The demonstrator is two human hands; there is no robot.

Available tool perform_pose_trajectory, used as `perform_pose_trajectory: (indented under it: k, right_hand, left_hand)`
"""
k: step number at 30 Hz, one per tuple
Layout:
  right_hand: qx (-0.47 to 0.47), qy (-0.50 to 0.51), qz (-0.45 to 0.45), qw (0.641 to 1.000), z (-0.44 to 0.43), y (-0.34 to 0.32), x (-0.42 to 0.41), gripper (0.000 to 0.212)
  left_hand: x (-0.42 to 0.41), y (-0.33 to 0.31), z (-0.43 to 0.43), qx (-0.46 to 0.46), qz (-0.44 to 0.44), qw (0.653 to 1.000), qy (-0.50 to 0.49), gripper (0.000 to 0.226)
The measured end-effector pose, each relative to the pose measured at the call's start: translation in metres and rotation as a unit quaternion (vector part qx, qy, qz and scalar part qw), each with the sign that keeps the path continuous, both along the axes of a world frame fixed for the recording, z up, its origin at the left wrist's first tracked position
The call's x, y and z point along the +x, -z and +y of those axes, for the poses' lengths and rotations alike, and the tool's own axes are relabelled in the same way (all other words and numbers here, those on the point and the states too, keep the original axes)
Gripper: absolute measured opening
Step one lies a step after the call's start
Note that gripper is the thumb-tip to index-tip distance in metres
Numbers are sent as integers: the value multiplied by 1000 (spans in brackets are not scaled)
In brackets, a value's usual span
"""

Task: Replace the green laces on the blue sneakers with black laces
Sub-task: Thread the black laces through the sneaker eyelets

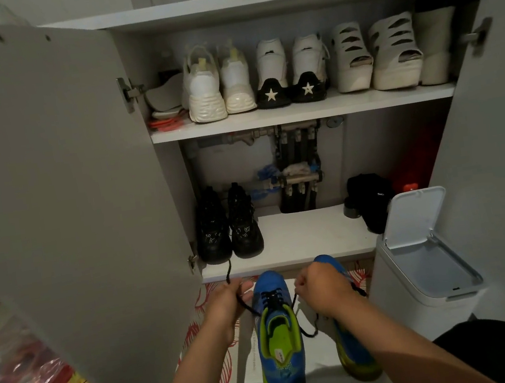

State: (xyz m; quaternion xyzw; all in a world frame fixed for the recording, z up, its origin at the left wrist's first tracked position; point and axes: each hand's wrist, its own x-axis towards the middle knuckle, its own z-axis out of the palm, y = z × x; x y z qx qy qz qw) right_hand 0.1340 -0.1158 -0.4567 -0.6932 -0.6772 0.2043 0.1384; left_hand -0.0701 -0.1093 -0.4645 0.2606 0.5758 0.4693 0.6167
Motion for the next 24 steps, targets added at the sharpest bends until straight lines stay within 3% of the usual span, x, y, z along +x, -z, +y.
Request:
perform_pose_trajectory:
  k: [2, 4, 9, 11, 16, 20, 24]
  right_hand:
    - [7, 40, 193, 980, 3, 2, -6, 16]
    - [3, 66, 346, 936, 6, -1, -16, 15]
    - [7, 92, 533, 841, 11, -11, -36, 12]
    - [31, 67, 541, 838, 13, -14, -40, 12]
    - [72, -9, 433, 898, 18, -12, -40, 13]
    - [75, -39, 381, 921, 23, -7, -33, 14]
    - [114, -64, 272, 953, 24, -3, -30, 18]
  left_hand:
    - [-1, -3, 6, 26, 23, 999, -3, 13]
    - [2, -4, 9, 46, 51, 998, 15, 14]
    - [19, -12, 3, 57, 118, 985, 115, 20]
    - [26, -15, 1, 71, 159, 972, 156, 20]
    - [31, -23, 3, 126, 260, 908, 304, 19]
    - [25, -19, 8, 120, 244, 909, 318, 17]
    - [20, -10, 11, 111, 247, 905, 327, 11]
